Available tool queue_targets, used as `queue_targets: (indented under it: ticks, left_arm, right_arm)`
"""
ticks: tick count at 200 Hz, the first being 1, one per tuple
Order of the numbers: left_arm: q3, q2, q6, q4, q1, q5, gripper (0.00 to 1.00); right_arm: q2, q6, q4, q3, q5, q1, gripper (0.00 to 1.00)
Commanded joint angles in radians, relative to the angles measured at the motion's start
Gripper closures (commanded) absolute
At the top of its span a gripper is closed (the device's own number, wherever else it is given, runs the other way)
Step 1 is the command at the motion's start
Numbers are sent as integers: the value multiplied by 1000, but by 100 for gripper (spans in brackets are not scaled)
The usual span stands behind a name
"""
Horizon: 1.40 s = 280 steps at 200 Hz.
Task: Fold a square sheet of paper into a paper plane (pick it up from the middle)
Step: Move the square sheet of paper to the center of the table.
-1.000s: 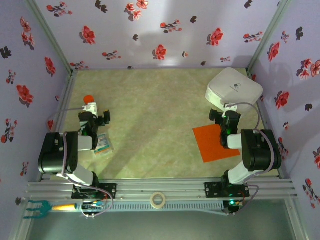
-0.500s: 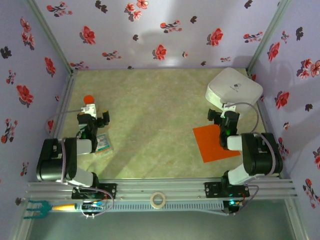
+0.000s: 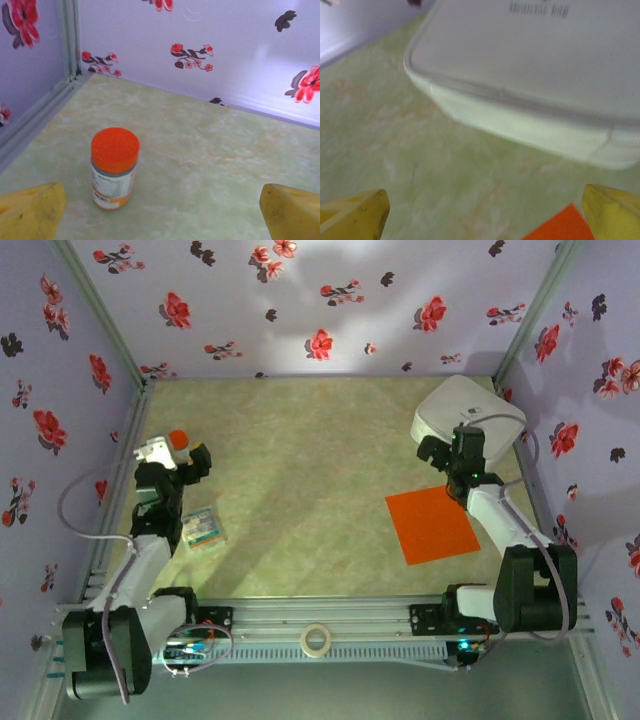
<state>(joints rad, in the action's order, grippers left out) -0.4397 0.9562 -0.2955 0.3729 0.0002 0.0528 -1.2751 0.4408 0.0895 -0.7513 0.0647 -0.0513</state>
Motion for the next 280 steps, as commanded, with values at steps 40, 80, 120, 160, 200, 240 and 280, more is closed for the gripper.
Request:
queue_targets:
  ticks: [40, 80, 120, 160, 200, 240, 280]
  left_arm:
    - [-44, -60, -358, -268, 17, -245, 0]
    - [-31, -107, -441, -303, 13, -342, 0]
    - [-37, -138, -466, -370, -38, -380, 0]
    - [-37, -156, -473, -411, -79, -378, 0]
    - [-37, -212, -456, -493, -89, -373, 0]
    - [-35, -224, -465, -520, -91, -377, 0]
    - [-49, -220, -465, -530, -116, -390, 0]
  right_arm:
    - [103, 253, 164, 137, -181, 11, 1]
    - [71, 304, 182, 196, -217, 14, 1]
    - [36, 340, 133, 260, -275, 11, 2]
    - [-10, 401, 66, 312, -304, -31, 3]
    - [-109, 476, -2, 298, -320, -127, 6]
    - [-174, 747, -151, 291, -265, -295, 8]
    - [-218, 1067, -356, 264, -153, -541, 10]
